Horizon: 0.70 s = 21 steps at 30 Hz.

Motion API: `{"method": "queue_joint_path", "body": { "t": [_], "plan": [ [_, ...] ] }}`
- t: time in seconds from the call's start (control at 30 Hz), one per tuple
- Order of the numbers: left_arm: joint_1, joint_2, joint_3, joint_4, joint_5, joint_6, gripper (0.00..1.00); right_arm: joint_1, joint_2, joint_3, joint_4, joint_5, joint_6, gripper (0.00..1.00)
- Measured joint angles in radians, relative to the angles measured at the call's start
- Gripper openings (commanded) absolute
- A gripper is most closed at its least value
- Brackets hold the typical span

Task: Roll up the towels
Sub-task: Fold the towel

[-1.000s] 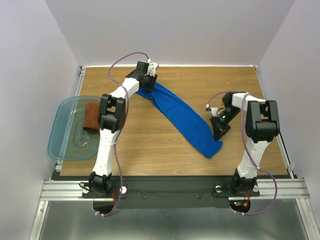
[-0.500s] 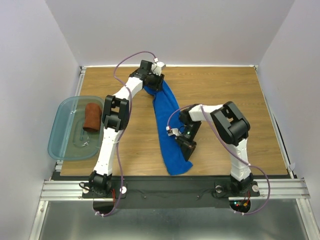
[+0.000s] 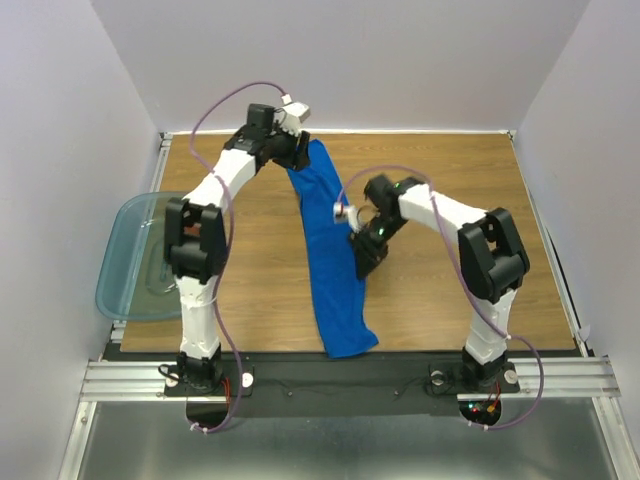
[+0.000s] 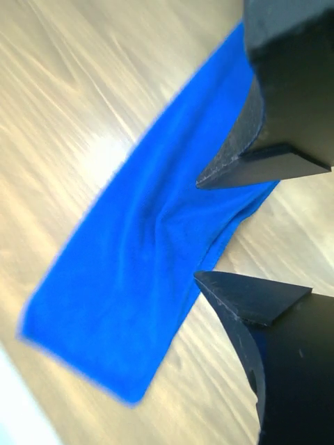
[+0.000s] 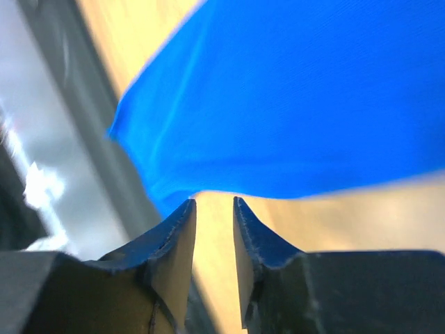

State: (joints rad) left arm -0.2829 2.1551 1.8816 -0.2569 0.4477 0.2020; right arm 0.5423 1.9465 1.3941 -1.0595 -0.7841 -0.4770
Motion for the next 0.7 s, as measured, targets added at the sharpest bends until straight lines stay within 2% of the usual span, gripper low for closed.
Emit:
{"method": "queue_joint_path", "body": {
  "t": [0.13, 0.23, 0.3, 0.4, 0.6, 0.7],
  "plan": [
    [0.040, -0.186, -0.152, 0.107, 0.055, -0.037, 0.64, -0.124, 0.018, 0.230, 0.027, 0.019, 0.011, 0.19],
    [0.063, -0.275, -0.223, 0.165, 0.074, -0.047, 0.64, -0.187, 0.130, 0.467, 0.091, 0.058, 0.083, 0.13],
    [0.068, -0.325, -0.278, 0.187, 0.079, -0.047, 0.64, -0.198, 0.225, 0.594, 0.140, 0.096, 0.152, 0.01],
    [0.064, -0.382, -0.361, 0.201, 0.079, -0.043, 0.63, -0.193, 0.377, 0.743, 0.272, 0.195, 0.303, 0.01],
    [0.068, -0.476, -0.507, 0.206, 0.076, -0.042, 0.63, -0.185, 0.497, 0.785, 0.507, 0.372, 0.536, 0.01],
    [0.081, -0.510, -0.555, 0.208, 0.077, -0.052, 0.63, -0.182, 0.559, 0.868, 0.584, 0.409, 0.622, 0.01]
  ]
}}
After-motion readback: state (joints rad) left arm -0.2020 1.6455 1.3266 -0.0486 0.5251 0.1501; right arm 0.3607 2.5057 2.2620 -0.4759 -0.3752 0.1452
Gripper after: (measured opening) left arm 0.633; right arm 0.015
